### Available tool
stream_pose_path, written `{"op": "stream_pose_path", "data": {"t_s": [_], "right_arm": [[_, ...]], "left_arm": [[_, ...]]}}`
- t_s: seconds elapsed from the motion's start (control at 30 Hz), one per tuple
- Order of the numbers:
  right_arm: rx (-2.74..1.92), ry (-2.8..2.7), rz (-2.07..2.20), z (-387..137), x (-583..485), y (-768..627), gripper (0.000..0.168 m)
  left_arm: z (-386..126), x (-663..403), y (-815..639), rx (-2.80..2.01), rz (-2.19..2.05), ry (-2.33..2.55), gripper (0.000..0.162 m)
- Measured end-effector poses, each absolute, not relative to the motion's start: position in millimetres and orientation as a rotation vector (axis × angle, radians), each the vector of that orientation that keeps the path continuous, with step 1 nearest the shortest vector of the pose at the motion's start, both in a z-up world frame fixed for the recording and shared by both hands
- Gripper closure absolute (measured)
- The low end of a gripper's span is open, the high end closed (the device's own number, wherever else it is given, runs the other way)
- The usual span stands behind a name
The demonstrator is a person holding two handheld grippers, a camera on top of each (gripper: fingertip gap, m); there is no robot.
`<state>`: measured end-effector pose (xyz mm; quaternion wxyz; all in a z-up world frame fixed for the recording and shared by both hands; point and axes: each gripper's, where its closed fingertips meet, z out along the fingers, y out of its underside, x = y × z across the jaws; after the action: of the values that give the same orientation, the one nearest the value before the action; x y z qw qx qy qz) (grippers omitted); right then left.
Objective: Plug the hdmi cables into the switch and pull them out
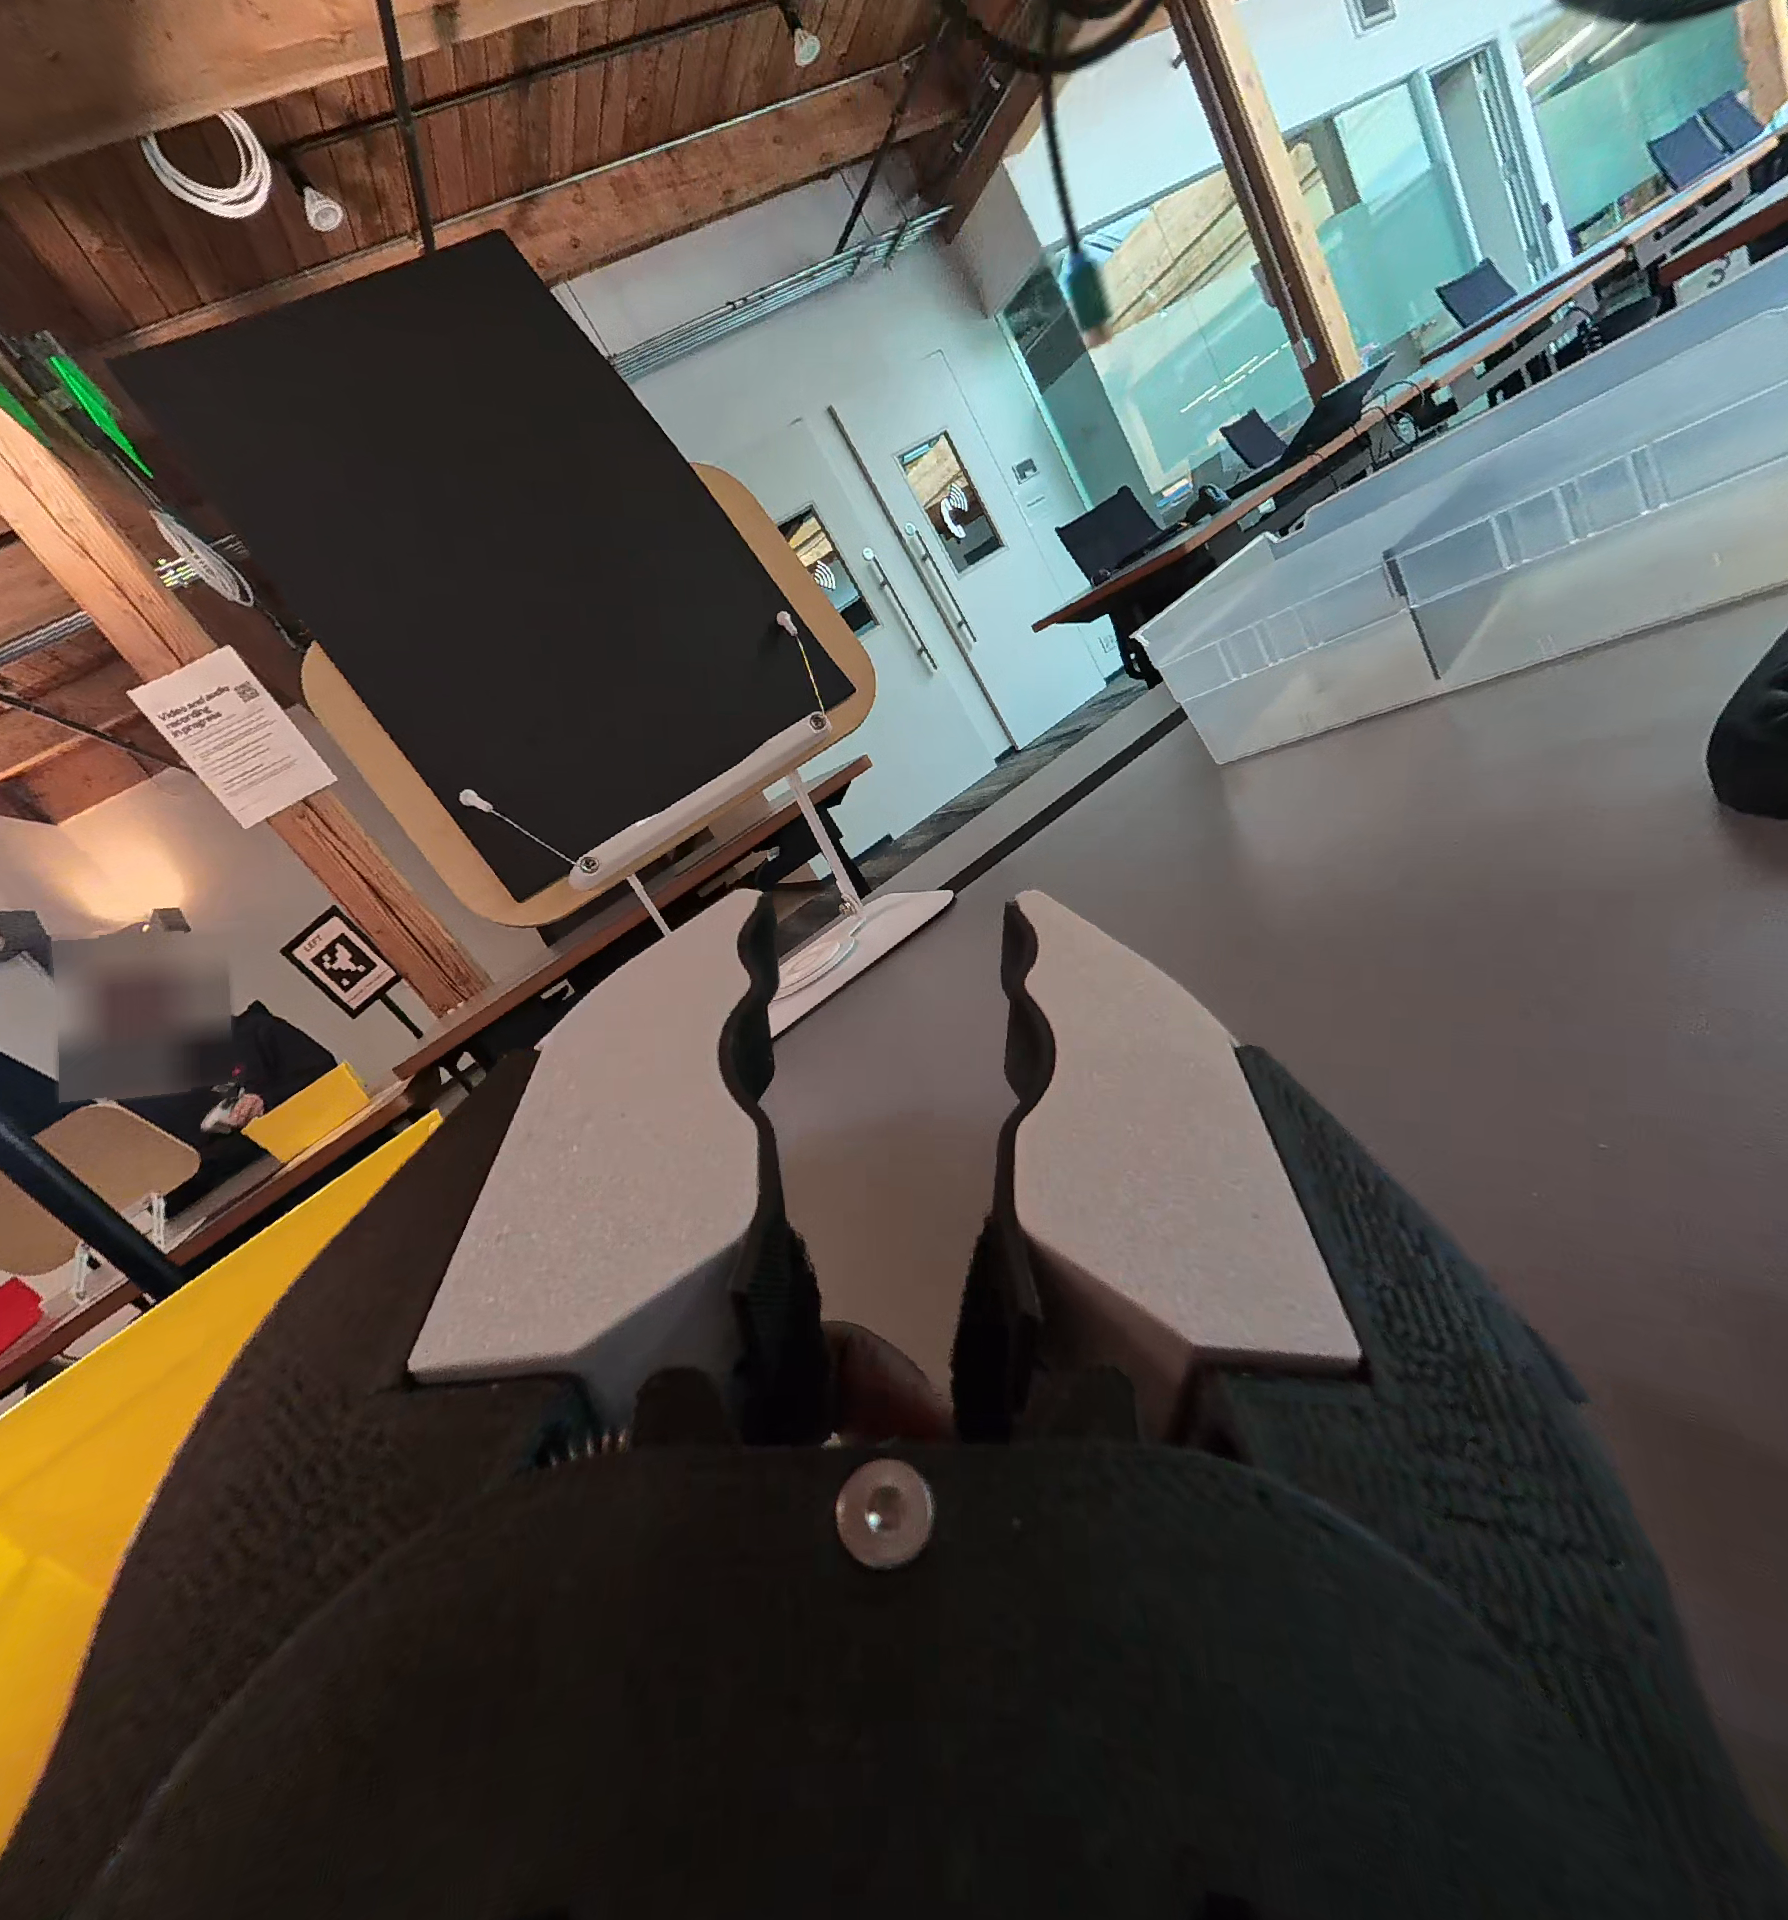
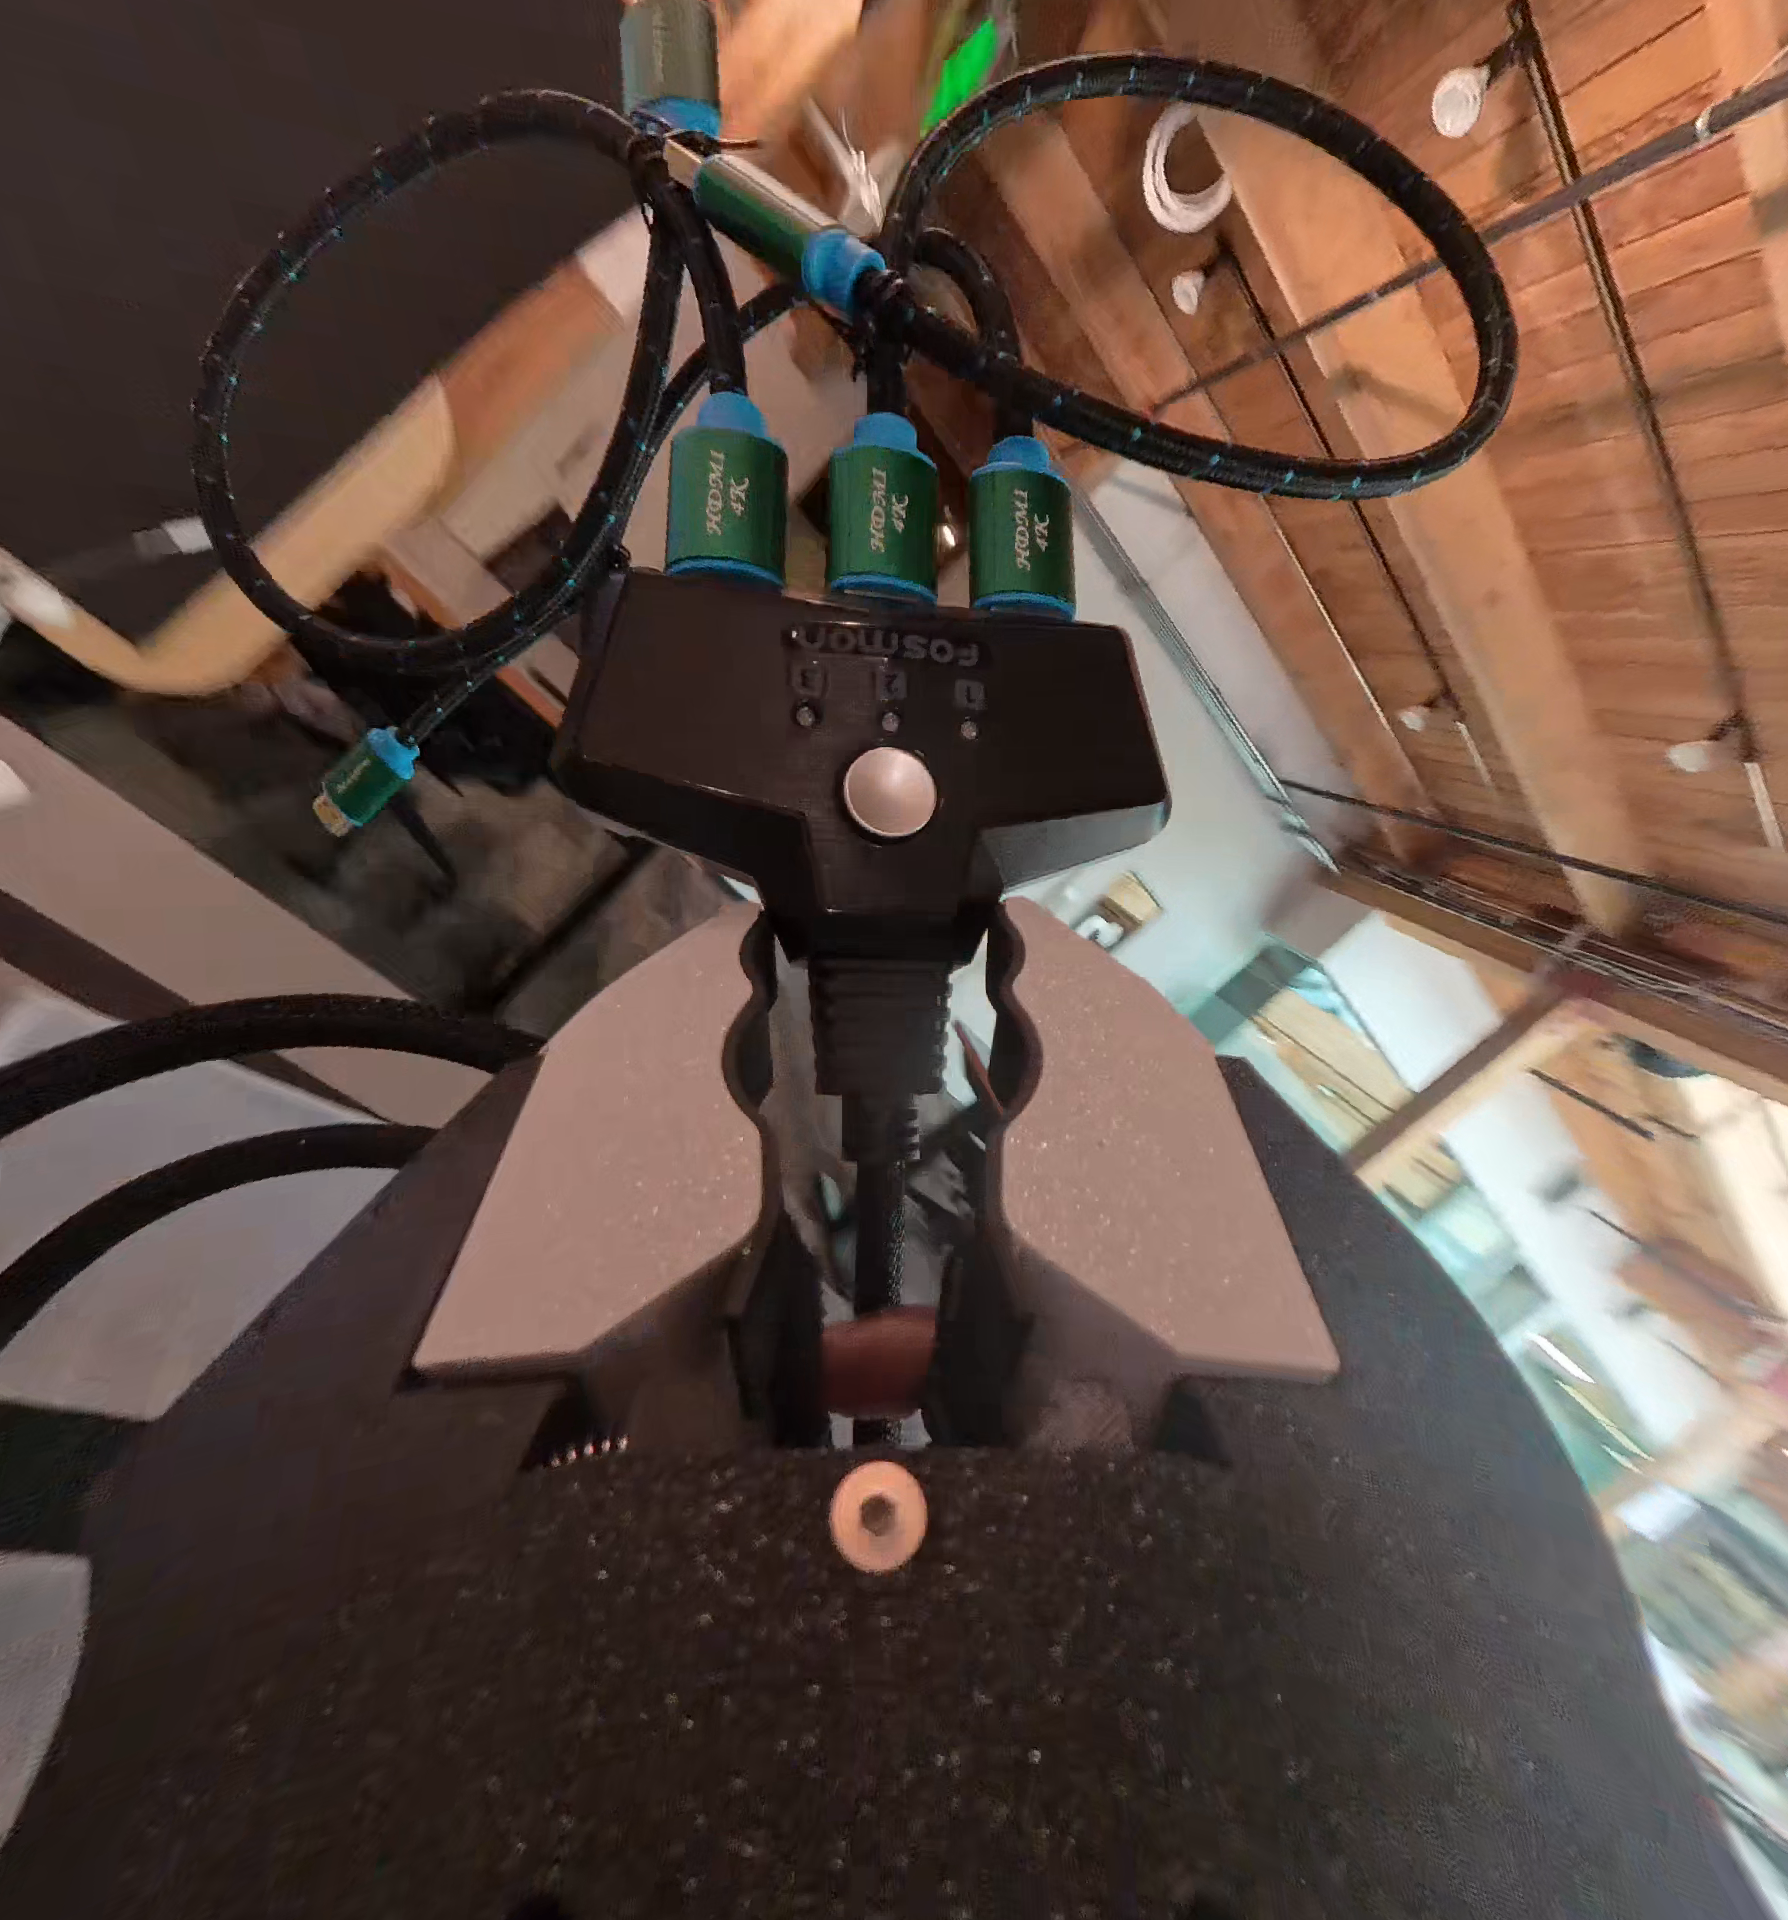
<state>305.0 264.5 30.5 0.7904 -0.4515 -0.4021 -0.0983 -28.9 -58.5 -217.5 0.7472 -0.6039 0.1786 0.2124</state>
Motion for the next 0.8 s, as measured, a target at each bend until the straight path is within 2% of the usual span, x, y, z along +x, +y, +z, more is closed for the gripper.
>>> {"op": "stream_pose_path", "data": {"t_s": [0.3, 0.6, 0.8], "right_arm": [[-1.053, -0.853, -0.443, -39, 332, 309, 0.131], [-1.242, -0.965, -0.323, -149, 296, 339, 0.131], [-1.402, -0.992, -0.164, -197, 285, 354, 0.136]], "left_arm": [[-221, -26, -56, -1.335, 0.479, 0.419, 0.12], [-221, -25, -56, -1.34, 0.476, 0.421, 0.12], [-221, -25, -56, -1.34, 0.476, 0.424, 0.12]]}}
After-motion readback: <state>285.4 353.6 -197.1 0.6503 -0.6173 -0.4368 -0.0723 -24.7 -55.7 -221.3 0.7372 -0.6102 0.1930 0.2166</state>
